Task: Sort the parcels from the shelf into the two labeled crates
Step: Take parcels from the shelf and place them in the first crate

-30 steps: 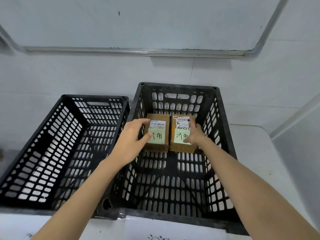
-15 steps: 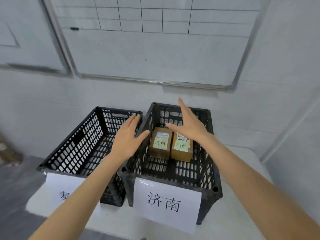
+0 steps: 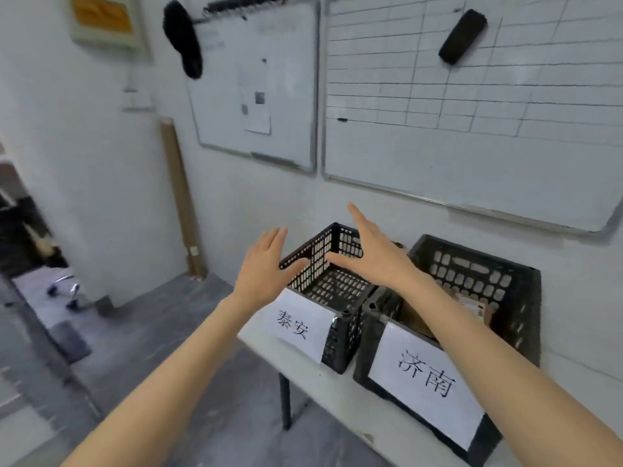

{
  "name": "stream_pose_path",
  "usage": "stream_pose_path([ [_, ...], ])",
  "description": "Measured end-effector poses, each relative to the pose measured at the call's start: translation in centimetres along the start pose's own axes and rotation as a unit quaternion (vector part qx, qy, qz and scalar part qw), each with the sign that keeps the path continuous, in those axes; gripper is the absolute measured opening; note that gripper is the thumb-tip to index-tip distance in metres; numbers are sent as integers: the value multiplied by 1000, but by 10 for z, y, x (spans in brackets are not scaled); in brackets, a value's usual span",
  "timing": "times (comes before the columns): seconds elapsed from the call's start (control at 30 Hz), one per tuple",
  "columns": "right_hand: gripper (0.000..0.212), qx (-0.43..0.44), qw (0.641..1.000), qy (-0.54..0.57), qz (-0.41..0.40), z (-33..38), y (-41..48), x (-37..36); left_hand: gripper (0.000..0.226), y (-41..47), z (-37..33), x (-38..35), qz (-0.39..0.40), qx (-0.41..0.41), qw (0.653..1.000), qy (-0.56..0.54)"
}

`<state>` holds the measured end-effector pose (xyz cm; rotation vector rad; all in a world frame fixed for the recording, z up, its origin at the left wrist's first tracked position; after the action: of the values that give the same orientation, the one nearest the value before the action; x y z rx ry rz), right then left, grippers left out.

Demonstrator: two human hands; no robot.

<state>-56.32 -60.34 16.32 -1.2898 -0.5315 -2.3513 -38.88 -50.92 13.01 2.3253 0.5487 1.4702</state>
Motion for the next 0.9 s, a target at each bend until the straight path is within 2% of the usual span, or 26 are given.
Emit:
stream_pose_path([
  [0.23, 106, 135, 989, 33, 44, 158, -15, -76, 82, -106, 85, 122, -67, 115, 989, 69],
  [0.5, 97, 256, 958, 80, 104, 326, -64, -169, 86, -250, 163, 239, -141, 234, 956, 105],
  [0.67, 96, 301, 934, 94, 168, 417, -102, -234, 88, -336, 212, 302, -171, 301, 927, 146],
  [0.9, 96, 334, 910, 88, 230, 531, -134, -322, 92, -431, 285, 377, -200, 370, 897, 136],
])
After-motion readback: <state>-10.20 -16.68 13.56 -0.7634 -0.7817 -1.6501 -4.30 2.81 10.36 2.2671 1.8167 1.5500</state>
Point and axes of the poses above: each hand's wrist, its own y-axis towards the middle knuckle, its own x-axis out of the back of the hand, z = x × y, the point moved 6 cm from there along y, towards the middle knuckle, and after that the axes turned 12 degrees about -x, right-handed, at the moved point
